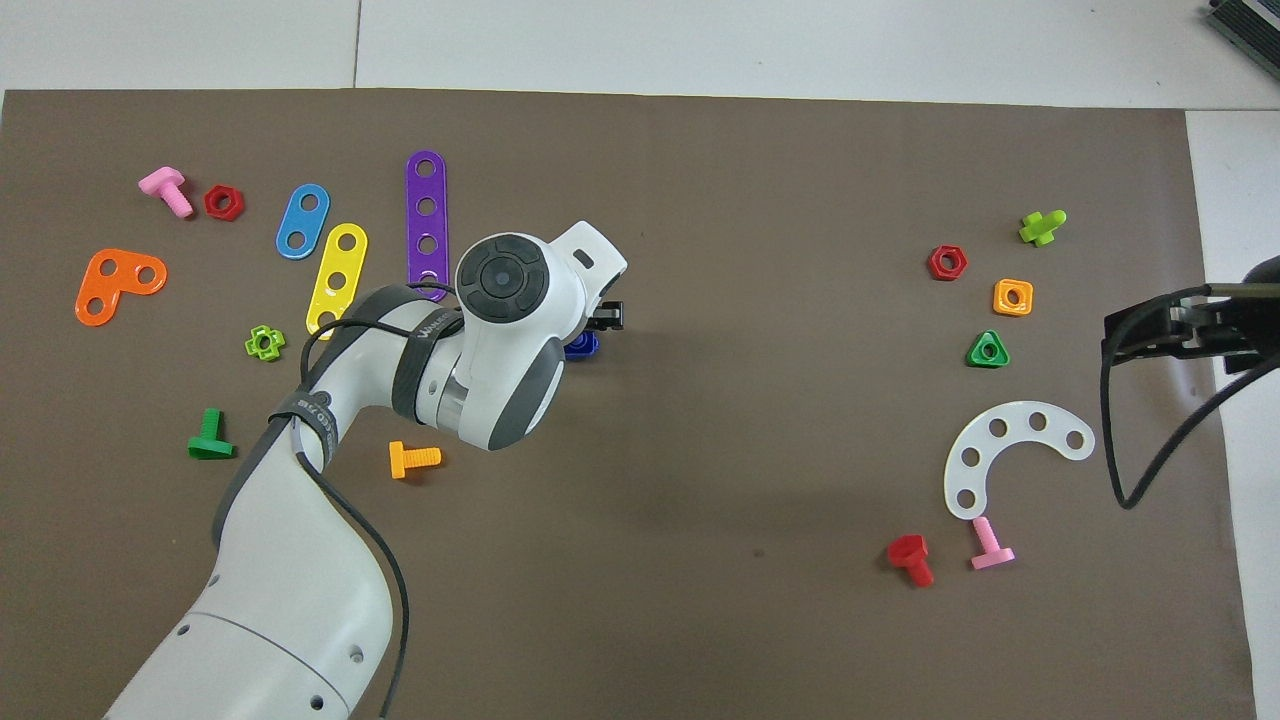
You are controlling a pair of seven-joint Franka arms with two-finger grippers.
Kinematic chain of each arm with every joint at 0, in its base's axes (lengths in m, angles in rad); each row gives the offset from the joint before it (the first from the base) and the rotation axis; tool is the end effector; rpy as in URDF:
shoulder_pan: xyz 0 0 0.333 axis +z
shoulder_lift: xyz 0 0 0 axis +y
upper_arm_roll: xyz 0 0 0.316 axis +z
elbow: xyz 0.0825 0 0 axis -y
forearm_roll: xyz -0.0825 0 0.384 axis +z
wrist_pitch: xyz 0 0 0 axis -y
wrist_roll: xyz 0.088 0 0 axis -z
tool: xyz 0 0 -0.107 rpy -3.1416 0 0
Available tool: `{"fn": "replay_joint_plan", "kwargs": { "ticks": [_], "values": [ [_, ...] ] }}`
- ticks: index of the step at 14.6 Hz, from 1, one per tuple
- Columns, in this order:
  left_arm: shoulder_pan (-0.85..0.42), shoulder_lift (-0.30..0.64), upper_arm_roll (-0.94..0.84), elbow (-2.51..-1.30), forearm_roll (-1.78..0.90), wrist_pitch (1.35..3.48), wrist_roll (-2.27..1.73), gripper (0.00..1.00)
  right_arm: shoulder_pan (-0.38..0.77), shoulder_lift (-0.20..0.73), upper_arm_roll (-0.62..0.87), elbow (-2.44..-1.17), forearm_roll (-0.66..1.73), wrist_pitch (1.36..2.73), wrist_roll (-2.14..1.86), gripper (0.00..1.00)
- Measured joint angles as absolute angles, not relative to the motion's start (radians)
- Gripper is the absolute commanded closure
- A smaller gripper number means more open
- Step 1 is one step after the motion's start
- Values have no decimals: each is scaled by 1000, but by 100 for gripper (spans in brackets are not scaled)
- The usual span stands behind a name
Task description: Unscrew and place screws in storage area
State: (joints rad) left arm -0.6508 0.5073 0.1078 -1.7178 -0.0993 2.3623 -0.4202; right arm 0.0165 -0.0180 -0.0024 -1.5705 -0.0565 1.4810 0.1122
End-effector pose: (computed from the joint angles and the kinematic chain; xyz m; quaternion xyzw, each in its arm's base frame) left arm 0.5795 -0.3604 0.3086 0.9968 -0.0370 0.0570 0.0430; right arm 0.5394 0.0011 0.6271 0.9977 -0.0505 -0.0339 0.0304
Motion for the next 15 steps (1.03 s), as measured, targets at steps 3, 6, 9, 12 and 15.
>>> {"fn": "replay_joint_plan", "kwargs": {
  "ticks": [3,6,9,12,15],
  "values": [
    [-651,507,108,-1720,-99,2362,-420,27,16,-18,-2,-1571,-57,1481,112,0],
    [-652,507,107,-1720,-99,2362,-419,27,16,-18,-2,-1571,-57,1481,112,0],
    [-661,507,107,-1721,-98,2357,-419,27,16,-18,-2,-1571,-57,1481,112,0],
    [-666,507,107,-1722,-98,2340,-419,28,16,-18,-2,-1571,-57,1481,112,0],
    [-670,507,108,-1722,-98,2328,-418,33,16,-18,-2,-1571,-57,1481,112,0]
  ]
}}
